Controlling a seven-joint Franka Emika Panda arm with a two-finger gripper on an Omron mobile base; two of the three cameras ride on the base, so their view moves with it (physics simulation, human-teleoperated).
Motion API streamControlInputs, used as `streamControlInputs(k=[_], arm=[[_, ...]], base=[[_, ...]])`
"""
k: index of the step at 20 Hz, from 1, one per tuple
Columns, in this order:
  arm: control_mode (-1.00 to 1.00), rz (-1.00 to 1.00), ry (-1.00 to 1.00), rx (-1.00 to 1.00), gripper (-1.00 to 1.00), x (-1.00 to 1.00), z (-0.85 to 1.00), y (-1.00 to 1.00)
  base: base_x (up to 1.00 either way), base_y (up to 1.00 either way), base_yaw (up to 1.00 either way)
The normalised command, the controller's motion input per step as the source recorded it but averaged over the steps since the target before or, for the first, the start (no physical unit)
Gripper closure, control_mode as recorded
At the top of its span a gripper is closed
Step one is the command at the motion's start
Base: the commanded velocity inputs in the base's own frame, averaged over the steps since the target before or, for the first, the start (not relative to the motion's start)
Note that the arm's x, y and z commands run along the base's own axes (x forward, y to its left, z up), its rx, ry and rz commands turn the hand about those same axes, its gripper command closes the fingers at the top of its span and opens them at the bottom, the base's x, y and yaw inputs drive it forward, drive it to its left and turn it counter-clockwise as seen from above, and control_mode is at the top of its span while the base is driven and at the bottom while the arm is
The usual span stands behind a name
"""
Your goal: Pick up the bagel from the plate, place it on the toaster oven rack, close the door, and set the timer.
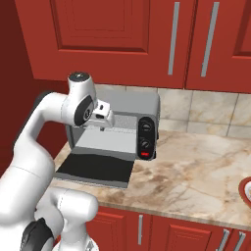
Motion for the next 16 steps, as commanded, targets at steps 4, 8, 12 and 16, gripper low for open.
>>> streamControlInputs(k=[4,8,12,16], arm=[[-1.0,0.0,0.0,0.0,-1.0,0.29,-0.38,-0.16],[-1.0,0.0,-0.03,0.01,-1.0,0.28,-0.26,-0.06],[-1.0,0.0,-0.16,0.05,-1.0,0.22,-0.1,0.0],[-1.0,0.0,-0.18,0.04,-1.0,0.35,-0.09,0.0]], base=[[0.0,0.0,0.0],[0.0,0.0,0.0],[0.0,0.0,0.0],[0.0,0.0,0.0]])
